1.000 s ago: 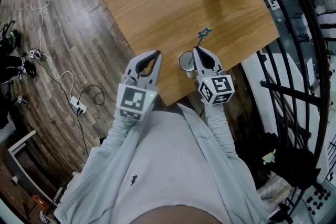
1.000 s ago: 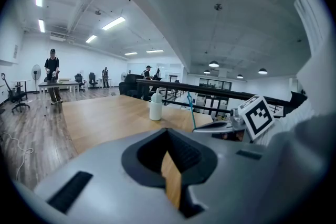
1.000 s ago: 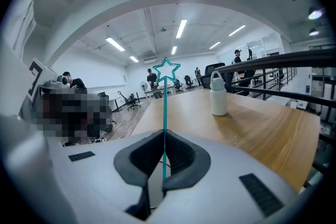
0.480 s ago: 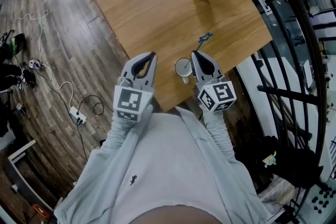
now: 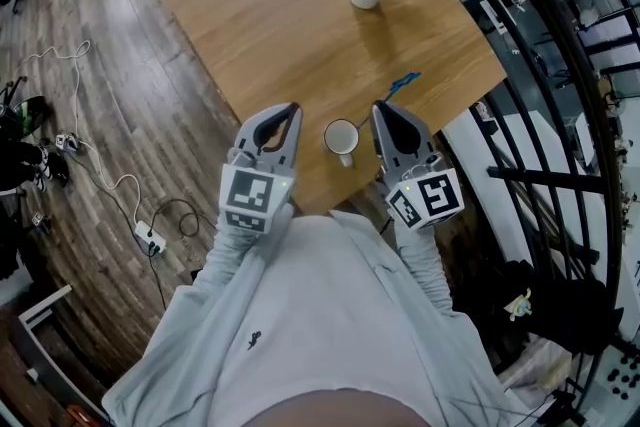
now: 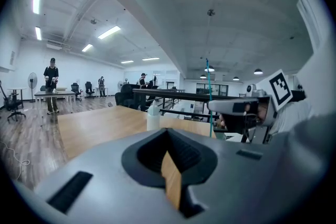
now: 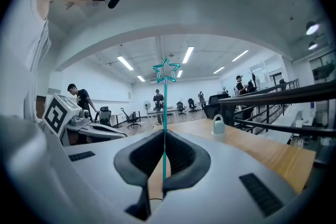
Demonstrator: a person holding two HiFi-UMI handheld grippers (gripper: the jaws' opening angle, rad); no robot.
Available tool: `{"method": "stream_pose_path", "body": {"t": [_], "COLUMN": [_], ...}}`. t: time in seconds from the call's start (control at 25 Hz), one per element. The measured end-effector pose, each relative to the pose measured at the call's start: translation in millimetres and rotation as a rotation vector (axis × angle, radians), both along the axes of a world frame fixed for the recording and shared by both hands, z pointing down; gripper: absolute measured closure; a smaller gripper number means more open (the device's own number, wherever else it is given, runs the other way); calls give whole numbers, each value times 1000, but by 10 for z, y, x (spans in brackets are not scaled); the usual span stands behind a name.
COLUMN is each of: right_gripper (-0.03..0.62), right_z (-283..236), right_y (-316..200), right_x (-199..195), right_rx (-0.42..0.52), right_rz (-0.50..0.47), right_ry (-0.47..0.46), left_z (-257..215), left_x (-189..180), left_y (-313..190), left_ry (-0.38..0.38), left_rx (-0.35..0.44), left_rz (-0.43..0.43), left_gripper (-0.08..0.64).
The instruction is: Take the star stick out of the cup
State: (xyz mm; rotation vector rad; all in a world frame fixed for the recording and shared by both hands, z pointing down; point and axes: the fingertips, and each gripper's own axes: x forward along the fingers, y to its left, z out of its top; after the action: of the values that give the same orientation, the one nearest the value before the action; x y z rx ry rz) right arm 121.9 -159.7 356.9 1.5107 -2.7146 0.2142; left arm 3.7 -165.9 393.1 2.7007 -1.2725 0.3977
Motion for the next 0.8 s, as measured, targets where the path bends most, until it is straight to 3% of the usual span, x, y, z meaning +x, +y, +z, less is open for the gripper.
{"method": "stream_pose_path", "body": {"t": [0.4, 0.8], "right_gripper": [572, 572], "right_z": [-181, -128], "right_y": [181, 314], "right_x": [345, 652], "right_rx": [86, 82], "right_rz": [81, 181], "right_ry": [126, 118], "left_z": [-109, -141], "left_x": [217, 344], "left_y": [-61, -56], "left_ry": [13, 13], "left_rx": [25, 36], "left_rz": [52, 77], "left_gripper": [540, 540]}}
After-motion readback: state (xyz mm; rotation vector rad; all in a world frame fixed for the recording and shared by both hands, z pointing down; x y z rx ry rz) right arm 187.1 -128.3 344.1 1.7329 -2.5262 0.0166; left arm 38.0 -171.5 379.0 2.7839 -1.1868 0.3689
